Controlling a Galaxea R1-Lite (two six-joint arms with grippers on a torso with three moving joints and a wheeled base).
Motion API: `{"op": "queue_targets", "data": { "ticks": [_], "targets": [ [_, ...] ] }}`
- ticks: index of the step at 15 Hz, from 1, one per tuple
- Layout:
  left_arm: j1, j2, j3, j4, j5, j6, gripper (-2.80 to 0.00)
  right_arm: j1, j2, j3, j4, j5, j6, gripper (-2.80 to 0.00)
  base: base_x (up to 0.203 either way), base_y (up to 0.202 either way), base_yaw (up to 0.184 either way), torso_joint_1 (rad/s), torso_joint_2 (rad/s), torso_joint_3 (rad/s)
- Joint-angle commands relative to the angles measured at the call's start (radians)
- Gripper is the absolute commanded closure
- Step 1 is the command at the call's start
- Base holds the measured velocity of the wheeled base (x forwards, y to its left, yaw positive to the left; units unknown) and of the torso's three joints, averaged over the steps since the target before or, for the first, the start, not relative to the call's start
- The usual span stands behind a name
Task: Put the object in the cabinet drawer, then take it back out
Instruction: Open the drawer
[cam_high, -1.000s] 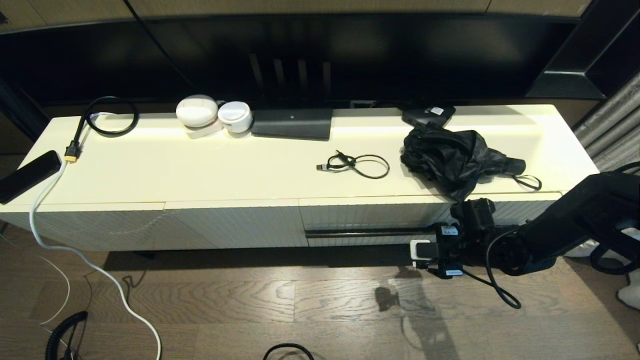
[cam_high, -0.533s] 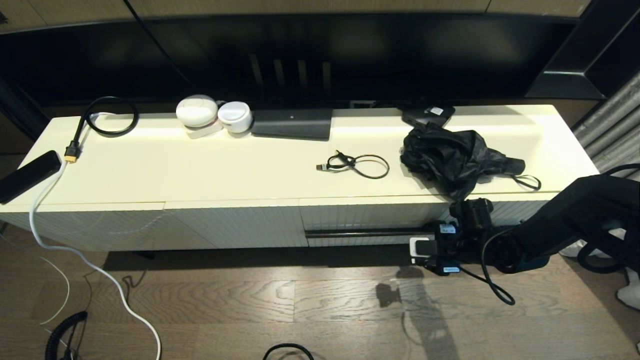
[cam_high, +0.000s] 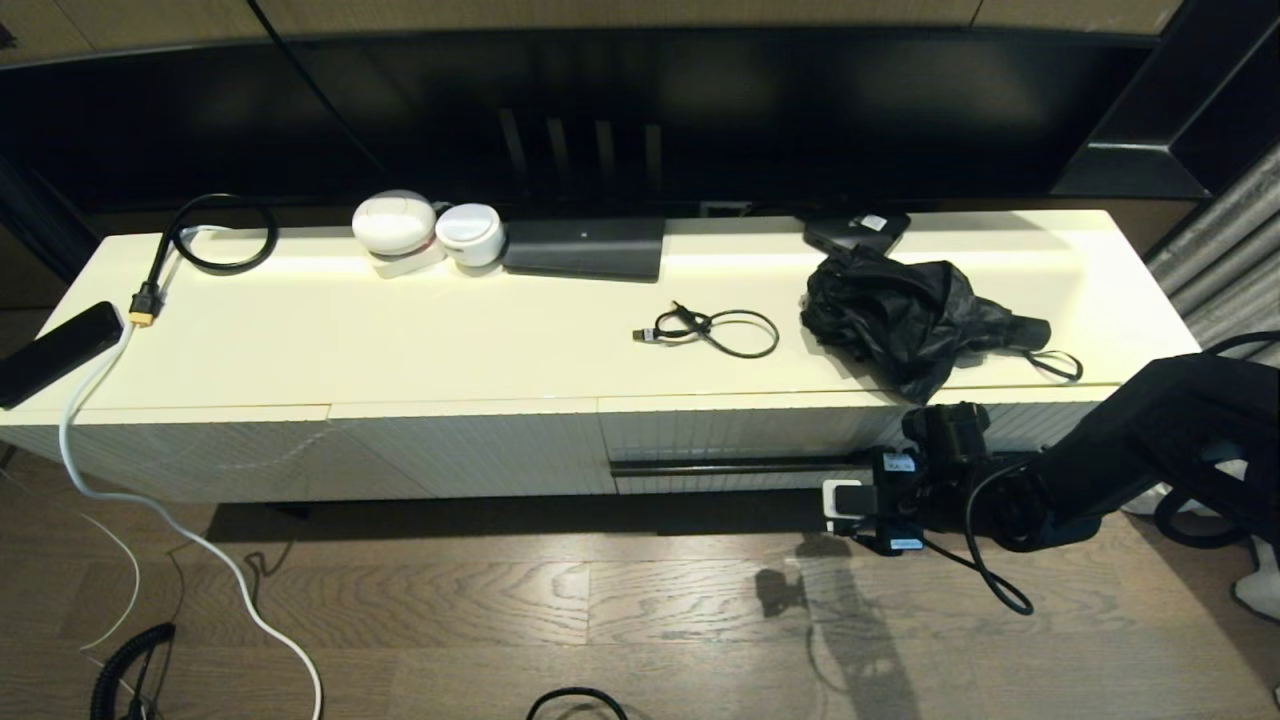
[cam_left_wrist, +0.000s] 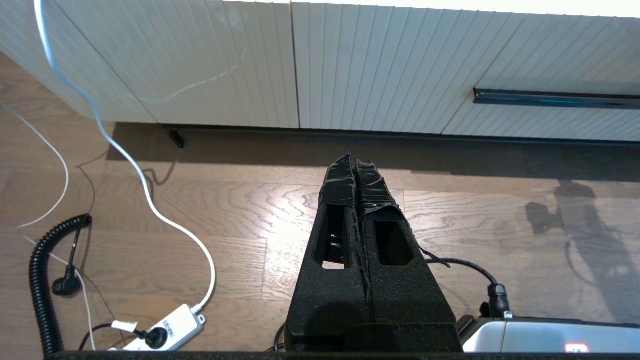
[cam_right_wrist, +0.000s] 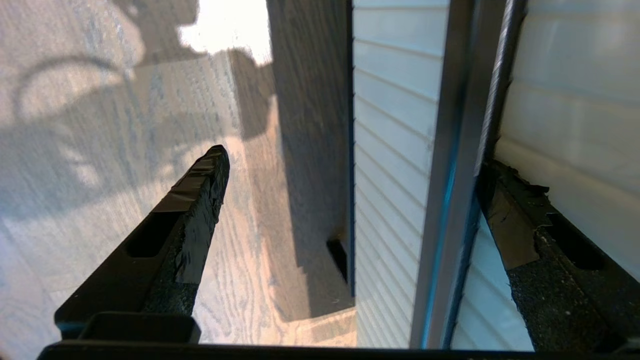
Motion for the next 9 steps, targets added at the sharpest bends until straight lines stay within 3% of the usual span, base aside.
{"op": "queue_targets", "data": {
  "ticks": [1,9],
  "targets": [
    [0.0,0.0,0.0,0.0,0.001,-0.001,0.0,0.001,-0.007,0.018,0.003,0.0,-0.008,-2.8,0.0,0.0,0.0,0.0,0.0,0.0],
    [0.001,0.0,0.001,-0.001,0.001,-0.001,0.0,0.003,-0.027,0.097,0.003,-0.003,-0.008,-2.8,0.0,0.0,0.0,0.0,0.0,0.0]
  ]
}}
